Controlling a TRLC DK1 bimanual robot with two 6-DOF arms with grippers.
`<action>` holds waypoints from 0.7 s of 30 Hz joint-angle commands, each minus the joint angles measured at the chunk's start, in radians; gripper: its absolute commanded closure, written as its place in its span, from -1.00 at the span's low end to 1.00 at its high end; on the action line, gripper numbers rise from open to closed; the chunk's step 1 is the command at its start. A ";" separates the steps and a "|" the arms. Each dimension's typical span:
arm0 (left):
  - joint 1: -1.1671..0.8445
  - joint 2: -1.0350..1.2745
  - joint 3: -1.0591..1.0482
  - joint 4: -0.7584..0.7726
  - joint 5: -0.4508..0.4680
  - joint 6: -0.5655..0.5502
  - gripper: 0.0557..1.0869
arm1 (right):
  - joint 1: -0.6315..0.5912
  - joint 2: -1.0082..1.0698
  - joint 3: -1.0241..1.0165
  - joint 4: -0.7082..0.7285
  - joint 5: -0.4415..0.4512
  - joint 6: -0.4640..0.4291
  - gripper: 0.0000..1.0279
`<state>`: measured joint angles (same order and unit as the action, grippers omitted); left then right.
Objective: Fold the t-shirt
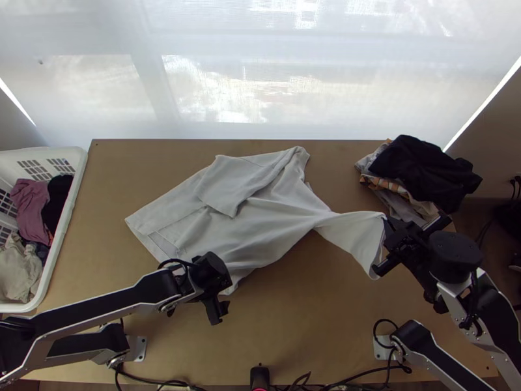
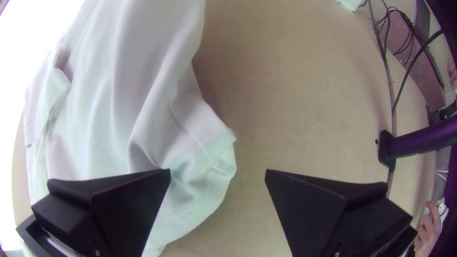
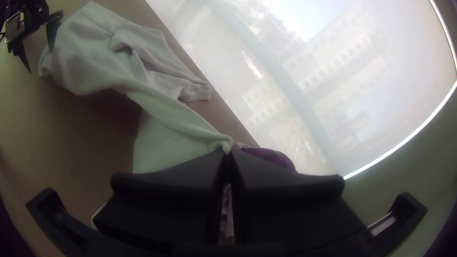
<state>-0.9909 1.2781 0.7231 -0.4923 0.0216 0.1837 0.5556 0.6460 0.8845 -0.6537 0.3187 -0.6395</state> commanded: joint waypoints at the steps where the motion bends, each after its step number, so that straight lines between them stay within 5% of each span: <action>1: 0.001 0.081 -0.014 0.070 -0.003 -0.006 -0.62 | -0.003 0.003 0.013 -0.012 0.000 0.000 0.95; 6: 0.018 0.072 0.004 0.080 -0.002 0.008 0.51 | -0.003 0.000 0.016 -0.018 0.000 -0.002 0.95; 8: 0.037 0.053 0.021 0.066 -0.003 0.017 0.79 | -0.003 0.000 0.014 -0.018 0.000 -0.002 0.95; 21: 0.275 -0.126 0.360 -0.140 -0.003 0.077 0.93 | -0.003 0.014 0.031 0.009 0.000 -0.003 0.95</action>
<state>-0.8360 1.2148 0.9051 -0.5480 0.0181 0.2443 0.5522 0.6498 0.8978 -0.6579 0.3180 -0.6426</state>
